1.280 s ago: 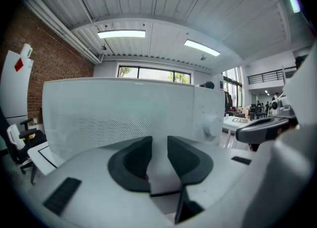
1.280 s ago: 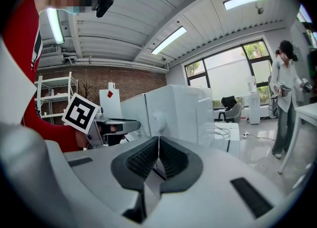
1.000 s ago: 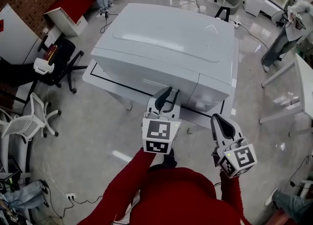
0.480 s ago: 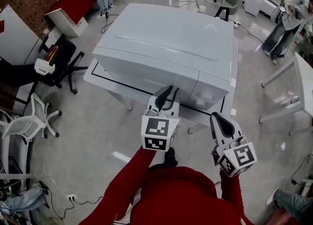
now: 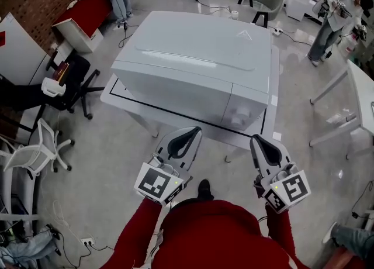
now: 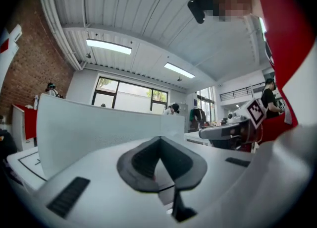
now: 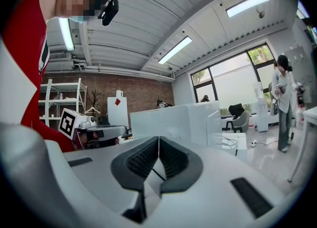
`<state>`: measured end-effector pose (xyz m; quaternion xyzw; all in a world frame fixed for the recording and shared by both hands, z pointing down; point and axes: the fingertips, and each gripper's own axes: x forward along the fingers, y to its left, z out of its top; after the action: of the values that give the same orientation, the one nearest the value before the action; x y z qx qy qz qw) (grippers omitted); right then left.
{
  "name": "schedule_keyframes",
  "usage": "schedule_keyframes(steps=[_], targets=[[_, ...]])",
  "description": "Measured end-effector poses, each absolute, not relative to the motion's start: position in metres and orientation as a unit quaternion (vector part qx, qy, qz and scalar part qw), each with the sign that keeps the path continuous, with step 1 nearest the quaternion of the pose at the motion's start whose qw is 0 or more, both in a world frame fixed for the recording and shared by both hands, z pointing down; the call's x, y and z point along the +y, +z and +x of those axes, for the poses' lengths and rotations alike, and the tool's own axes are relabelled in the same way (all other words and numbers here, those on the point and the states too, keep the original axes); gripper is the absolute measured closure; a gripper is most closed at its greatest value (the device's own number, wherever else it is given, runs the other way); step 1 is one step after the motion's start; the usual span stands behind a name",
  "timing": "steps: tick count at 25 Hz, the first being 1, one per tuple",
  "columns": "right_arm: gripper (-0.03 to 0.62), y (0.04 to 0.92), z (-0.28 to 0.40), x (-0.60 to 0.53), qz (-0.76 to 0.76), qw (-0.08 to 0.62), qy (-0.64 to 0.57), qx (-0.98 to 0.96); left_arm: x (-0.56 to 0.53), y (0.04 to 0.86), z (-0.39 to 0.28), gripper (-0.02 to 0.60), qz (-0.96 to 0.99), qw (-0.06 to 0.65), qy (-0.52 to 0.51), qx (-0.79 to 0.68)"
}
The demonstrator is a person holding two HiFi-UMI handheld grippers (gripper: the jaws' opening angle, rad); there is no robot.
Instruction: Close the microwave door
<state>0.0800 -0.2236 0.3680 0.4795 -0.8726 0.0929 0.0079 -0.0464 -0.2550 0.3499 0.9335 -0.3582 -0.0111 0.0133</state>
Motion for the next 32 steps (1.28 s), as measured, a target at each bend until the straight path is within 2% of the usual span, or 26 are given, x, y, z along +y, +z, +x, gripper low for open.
schedule_keyframes(steps=[6,10,14,32], targets=[[0.579,0.363,0.07,-0.206,0.456,-0.013,0.09,-0.885,-0.217,0.362,-0.065,0.571,0.938,0.014,0.023,-0.344],[0.58,0.36,0.069,-0.195,0.45,-0.019,0.082,-0.889,-0.206,0.356,-0.073,0.571,0.931,0.038,0.001,-0.363],[0.58,0.348,0.063,-0.191,0.448,-0.042,0.055,-0.891,-0.201,0.366,-0.083,0.572,0.928,0.026,0.028,-0.371],[0.582,0.354,0.056,-0.187,0.443,-0.035,0.048,-0.894,-0.194,0.371,-0.088,0.571,0.92,0.04,0.031,-0.389]])
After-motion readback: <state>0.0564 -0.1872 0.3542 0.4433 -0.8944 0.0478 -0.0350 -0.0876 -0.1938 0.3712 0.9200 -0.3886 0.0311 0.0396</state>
